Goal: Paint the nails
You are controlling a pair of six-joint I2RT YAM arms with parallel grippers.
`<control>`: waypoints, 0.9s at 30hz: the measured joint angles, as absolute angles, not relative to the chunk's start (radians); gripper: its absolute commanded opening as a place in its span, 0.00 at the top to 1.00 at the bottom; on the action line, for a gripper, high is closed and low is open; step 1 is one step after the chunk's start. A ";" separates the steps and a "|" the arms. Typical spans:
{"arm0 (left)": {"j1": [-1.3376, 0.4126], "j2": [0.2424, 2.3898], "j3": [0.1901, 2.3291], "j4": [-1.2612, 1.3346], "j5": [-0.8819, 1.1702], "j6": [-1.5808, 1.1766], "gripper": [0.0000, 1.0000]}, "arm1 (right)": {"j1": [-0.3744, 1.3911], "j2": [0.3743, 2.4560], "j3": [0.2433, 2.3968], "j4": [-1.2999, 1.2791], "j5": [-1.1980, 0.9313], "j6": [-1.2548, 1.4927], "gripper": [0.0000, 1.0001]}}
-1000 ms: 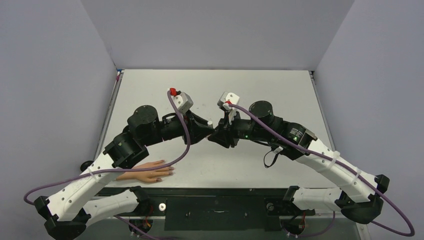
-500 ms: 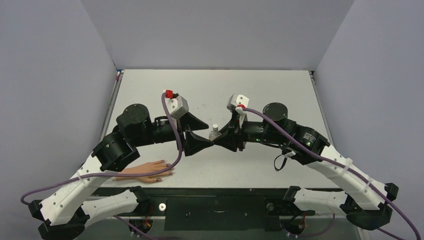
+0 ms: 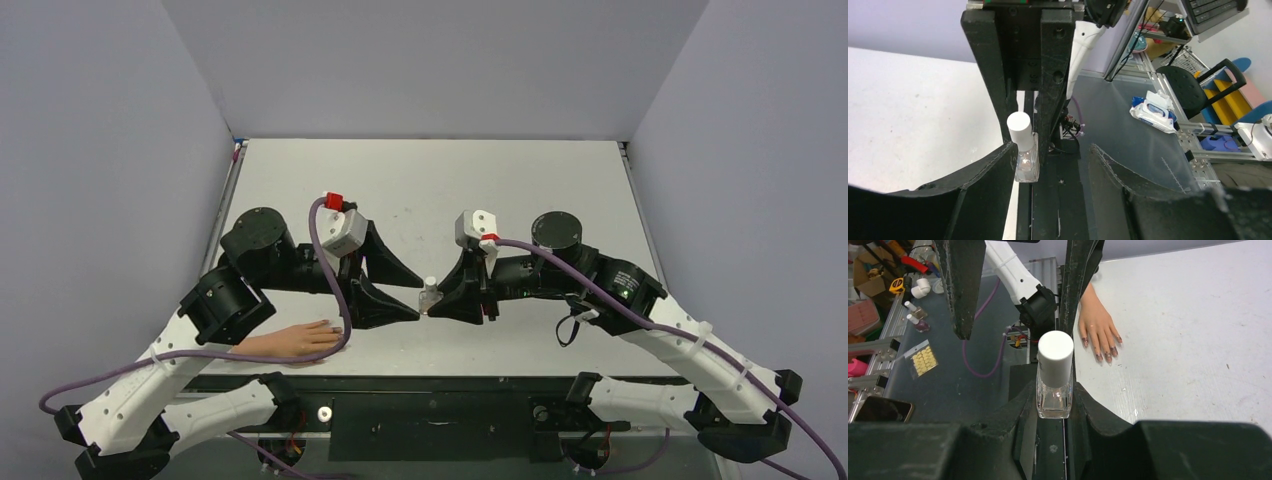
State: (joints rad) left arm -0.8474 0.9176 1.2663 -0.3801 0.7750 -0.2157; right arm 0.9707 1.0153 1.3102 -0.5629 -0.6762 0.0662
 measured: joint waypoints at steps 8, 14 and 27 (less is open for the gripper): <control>-0.842 0.938 1.262 -0.309 0.842 -0.250 0.58 | 0.981 1.015 1.310 -0.569 -0.721 0.050 1.00; -0.842 0.958 1.250 -0.287 0.846 -0.259 0.58 | 0.983 1.016 1.310 -0.581 -0.727 0.038 1.00; -0.842 0.970 1.234 -0.287 0.838 -0.258 0.66 | 0.984 1.031 1.311 -0.587 -0.743 0.030 1.00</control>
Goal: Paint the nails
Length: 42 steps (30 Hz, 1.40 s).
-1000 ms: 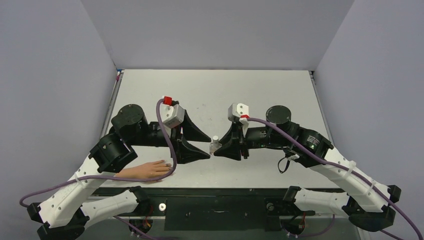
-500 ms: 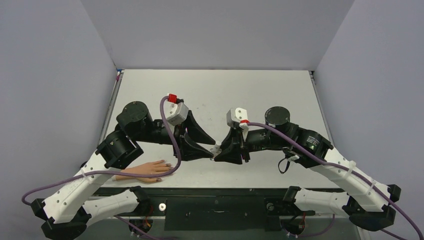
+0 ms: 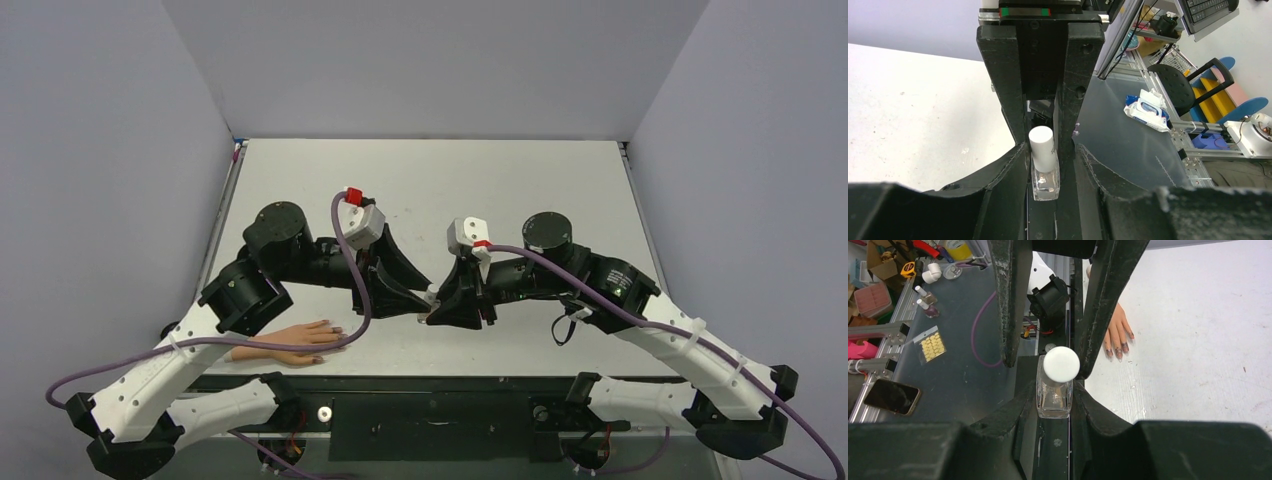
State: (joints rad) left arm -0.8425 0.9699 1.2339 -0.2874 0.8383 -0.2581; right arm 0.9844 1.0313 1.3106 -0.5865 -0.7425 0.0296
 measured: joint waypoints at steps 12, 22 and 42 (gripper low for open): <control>-0.842 0.988 1.233 -0.284 0.839 -0.260 1.00 | 0.993 1.046 1.319 -0.609 -0.739 0.008 1.00; -0.843 0.959 1.193 -0.257 0.714 -0.270 1.00 | 0.997 1.046 1.322 -0.614 -0.602 0.024 1.00; -0.863 0.885 1.139 -0.289 0.260 -0.255 0.51 | 0.992 1.147 1.352 -0.540 -0.365 0.136 1.00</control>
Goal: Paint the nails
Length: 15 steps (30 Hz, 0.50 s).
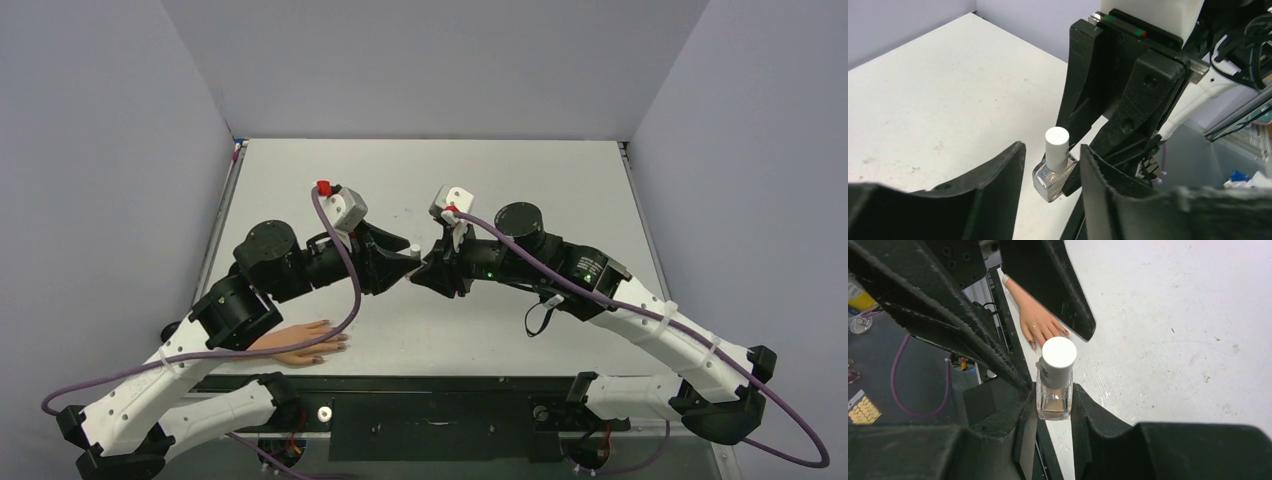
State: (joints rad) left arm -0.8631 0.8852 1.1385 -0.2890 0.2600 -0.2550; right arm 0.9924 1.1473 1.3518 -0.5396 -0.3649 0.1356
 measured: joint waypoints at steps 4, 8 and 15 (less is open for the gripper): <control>-0.863 0.868 1.148 -0.327 0.252 -0.247 0.37 | 0.989 1.147 1.353 -0.548 -0.394 0.123 1.00; -0.861 0.870 1.199 -0.400 0.294 -0.215 0.38 | 0.989 1.141 1.353 -0.596 -0.439 0.081 1.00; -0.828 0.936 1.424 -0.628 0.520 -0.058 0.40 | 0.989 1.074 1.341 -0.697 -0.582 -0.025 1.00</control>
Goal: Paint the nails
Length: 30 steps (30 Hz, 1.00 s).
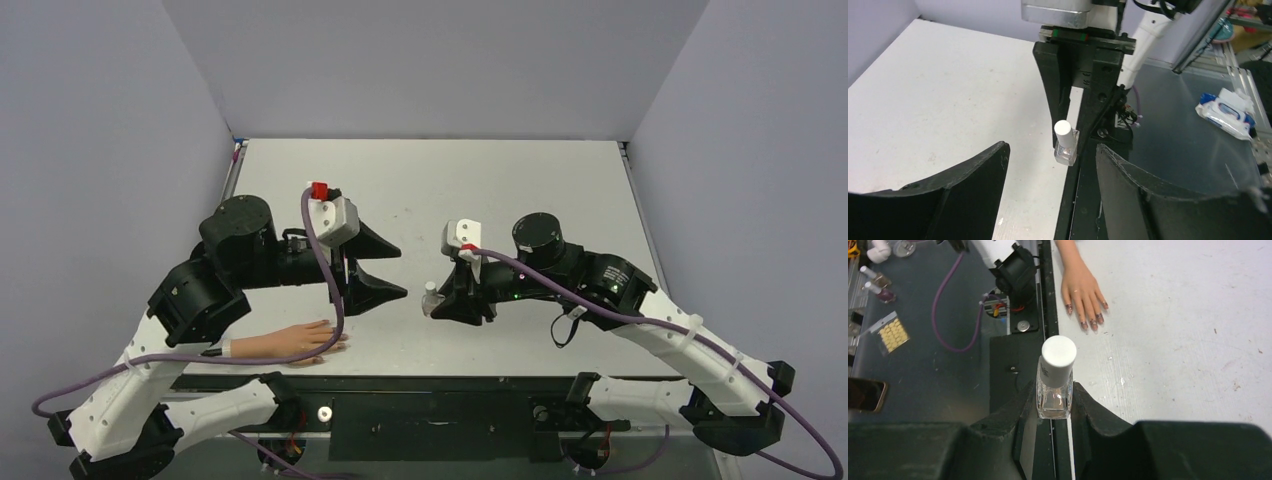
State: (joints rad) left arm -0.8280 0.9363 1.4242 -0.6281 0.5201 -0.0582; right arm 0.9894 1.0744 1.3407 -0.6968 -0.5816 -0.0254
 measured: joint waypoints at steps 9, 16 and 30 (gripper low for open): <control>-0.823 1.058 1.589 -0.879 0.739 0.127 0.42 | 0.989 1.068 1.344 -0.791 -0.683 -0.115 1.00; -0.831 1.135 1.605 -0.972 0.788 0.178 0.45 | 0.989 1.097 1.374 -0.843 -0.691 -0.153 1.00; -0.851 1.179 1.593 -0.970 0.792 0.177 0.54 | 0.990 1.164 1.436 -0.892 -0.695 -0.200 1.00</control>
State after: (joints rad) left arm -0.8513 1.1790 1.5932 -0.9703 0.7921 0.1772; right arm 0.9897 1.1641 1.4361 -0.8921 -0.6949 -0.1997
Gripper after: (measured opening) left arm 0.474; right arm 0.230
